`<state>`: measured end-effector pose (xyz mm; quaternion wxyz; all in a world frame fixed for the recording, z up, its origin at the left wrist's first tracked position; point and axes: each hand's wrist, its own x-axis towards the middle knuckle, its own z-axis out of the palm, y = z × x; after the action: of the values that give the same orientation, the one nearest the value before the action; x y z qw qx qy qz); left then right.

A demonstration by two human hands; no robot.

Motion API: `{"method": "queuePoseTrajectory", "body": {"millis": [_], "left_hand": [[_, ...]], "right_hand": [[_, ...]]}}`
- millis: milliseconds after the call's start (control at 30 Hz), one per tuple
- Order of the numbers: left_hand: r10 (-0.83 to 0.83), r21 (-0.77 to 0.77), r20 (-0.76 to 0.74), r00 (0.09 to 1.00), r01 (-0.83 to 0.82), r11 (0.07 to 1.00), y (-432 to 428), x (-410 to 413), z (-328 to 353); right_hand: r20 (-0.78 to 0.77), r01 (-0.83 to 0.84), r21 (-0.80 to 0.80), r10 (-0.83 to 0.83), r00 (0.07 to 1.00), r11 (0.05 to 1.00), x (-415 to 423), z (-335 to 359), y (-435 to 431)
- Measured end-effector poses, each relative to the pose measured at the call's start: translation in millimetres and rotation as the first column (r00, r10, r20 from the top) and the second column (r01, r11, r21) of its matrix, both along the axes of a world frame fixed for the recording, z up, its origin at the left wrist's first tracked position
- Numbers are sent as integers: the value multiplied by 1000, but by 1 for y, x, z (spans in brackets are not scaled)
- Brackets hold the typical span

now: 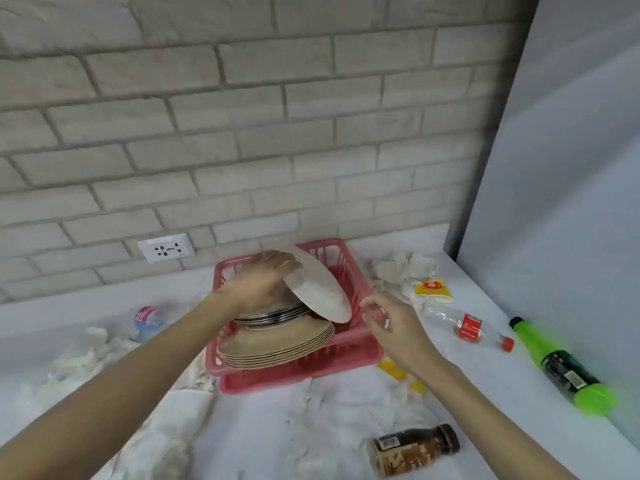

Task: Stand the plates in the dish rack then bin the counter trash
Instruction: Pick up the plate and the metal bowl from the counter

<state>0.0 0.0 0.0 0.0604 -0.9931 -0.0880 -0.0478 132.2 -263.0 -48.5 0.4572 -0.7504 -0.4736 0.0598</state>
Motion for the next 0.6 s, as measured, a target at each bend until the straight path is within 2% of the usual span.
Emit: {"method": "queuePoseTrajectory", "body": {"millis": [100,200,300,400,500,600], "left_hand": [[26,132,-183,983,-2,991,16,28,-5],[-6,209,-280,960,67,976,28,48,-13],[-146,285,-269,952,223,932,39,59,-21],[-204,353,-295,933,305,885,42,66,-21],[-303,358,-209,930,361,861,45,66,-13],[-301,264,-120,946,323,909,53,48,0]], "right_hand": [[-65,-5,-18,4,998,1000,17,-11,9],[-96,-8,-47,3,995,999,27,-17,19],[-108,-8,-44,4,994,999,37,-24,26],[-127,-15,-27,12,992,1000,43,-30,33],[-165,-11,-31,6,986,999,53,-37,38],[-169,0,-48,-8,986,999,66,-39,45]]}}
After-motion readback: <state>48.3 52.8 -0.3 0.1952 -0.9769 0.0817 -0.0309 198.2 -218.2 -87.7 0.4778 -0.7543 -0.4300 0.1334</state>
